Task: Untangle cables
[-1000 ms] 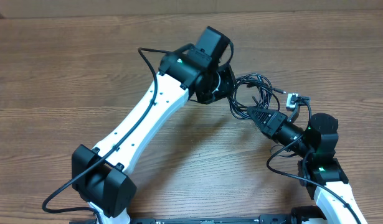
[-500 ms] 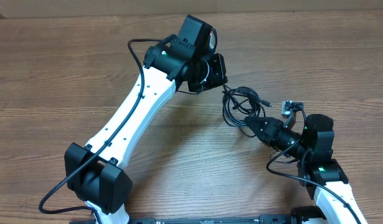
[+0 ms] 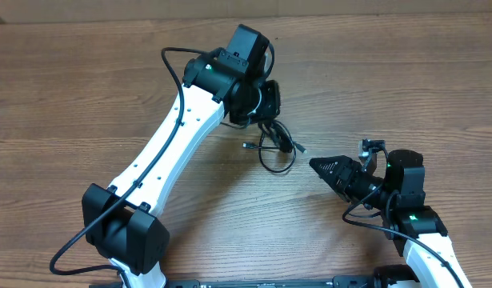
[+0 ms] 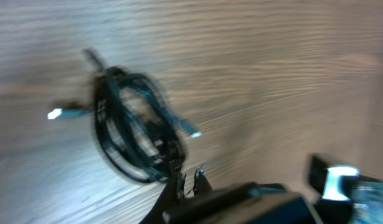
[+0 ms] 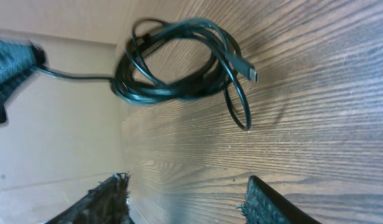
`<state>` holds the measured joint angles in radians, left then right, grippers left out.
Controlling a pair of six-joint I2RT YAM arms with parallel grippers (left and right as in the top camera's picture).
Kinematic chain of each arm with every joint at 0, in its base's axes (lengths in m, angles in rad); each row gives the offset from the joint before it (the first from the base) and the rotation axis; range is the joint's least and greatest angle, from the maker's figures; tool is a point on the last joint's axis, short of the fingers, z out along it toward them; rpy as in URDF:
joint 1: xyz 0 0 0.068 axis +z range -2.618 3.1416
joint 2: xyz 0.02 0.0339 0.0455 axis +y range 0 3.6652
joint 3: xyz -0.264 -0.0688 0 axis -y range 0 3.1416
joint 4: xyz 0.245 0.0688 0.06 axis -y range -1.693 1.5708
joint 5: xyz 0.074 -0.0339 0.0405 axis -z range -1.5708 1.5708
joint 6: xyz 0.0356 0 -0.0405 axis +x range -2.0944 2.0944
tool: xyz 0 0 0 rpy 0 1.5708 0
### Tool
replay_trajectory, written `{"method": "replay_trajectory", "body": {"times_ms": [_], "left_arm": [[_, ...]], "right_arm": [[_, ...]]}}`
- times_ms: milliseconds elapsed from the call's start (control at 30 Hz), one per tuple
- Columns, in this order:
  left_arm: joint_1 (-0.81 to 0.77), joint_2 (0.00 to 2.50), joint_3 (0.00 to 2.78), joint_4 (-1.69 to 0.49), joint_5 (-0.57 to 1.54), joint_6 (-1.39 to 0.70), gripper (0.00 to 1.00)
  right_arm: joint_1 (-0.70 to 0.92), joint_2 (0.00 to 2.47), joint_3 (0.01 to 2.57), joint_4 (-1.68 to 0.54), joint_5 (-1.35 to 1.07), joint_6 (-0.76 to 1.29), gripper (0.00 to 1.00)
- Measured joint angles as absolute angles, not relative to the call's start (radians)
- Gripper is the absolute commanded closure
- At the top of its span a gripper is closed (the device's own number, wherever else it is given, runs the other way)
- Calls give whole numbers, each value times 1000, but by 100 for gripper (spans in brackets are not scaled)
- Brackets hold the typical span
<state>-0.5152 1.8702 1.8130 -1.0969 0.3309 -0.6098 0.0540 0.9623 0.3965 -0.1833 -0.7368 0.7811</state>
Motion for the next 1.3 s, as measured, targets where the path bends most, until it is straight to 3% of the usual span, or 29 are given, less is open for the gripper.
{"method": "replay_trajectory", "body": {"times_ms": [167, 300, 433, 633, 933, 1200, 1300], "left_arm": [[-515, 1871, 1813, -1221, 203, -598, 84], [-515, 1871, 1813, -1280, 113, -592, 35], [-515, 1871, 1813, -1312, 47, -594, 20], [-515, 1871, 1813, -1302, 1, -596, 19], [-515, 1871, 1784, -1285, -42, -733, 30], [-515, 1871, 1621, -1213, -43, -915, 53], [-515, 1871, 1542, -1133, -14, -939, 56]], "right_arm": [[54, 962, 397, -185, -736, 781, 30], [54, 962, 397, -185, -736, 781, 29], [54, 962, 397, -189, -736, 781, 29], [54, 962, 397, -195, -735, 781, 28], [54, 962, 397, -202, -720, 781, 27], [54, 962, 397, -241, -676, 781, 25], [54, 962, 397, -255, -656, 781, 25]]}}
